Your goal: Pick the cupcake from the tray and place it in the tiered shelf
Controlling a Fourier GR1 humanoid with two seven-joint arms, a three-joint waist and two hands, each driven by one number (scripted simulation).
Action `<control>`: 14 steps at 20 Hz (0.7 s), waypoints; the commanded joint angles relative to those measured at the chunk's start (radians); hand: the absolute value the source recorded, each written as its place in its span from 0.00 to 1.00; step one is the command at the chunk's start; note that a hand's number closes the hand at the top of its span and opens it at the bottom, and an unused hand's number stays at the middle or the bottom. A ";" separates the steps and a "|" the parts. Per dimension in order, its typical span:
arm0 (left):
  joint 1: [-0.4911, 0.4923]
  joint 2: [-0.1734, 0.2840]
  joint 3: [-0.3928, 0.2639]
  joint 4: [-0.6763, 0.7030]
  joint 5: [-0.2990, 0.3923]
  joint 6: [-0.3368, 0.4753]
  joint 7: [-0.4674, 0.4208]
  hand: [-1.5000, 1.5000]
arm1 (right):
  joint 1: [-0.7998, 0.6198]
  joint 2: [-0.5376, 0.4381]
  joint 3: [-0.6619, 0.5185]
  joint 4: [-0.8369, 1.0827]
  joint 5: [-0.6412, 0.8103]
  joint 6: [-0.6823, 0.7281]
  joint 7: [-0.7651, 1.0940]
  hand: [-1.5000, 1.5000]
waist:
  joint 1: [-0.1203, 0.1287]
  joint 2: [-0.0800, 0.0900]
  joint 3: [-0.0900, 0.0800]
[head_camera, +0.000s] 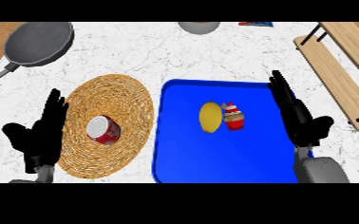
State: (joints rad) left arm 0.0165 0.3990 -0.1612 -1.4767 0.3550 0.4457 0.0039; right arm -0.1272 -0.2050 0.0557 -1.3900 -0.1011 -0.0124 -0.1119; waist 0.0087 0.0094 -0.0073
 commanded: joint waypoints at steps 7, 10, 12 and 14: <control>-0.185 0.023 -0.084 -0.071 -0.017 -0.131 0.023 0.50 | -0.216 -0.276 0.138 0.380 0.232 0.107 0.548 1.00 | 0.074 0.051 -0.015; -0.221 0.031 -0.087 -0.074 0.001 -0.158 0.061 0.50 | -0.298 -0.124 -0.042 0.486 0.002 0.019 0.774 0.00 | 0.050 0.031 0.005; -0.267 0.051 -0.065 -0.058 0.021 -0.180 0.095 0.50 | -0.399 -0.098 -0.088 0.519 -0.069 0.027 0.871 0.00 | 0.049 0.023 0.007; -0.286 0.052 -0.060 -0.040 0.031 -0.196 0.109 0.50 | -0.522 -0.105 -0.116 0.582 -0.113 0.074 0.951 0.00 | 0.058 0.019 0.008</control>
State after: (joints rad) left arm -0.2104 0.4430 -0.2291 -1.5337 0.3655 0.2806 0.0749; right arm -0.5102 -0.3263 -0.0027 -0.9502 -0.1427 0.0492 0.6541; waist 0.0675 0.0162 -0.0169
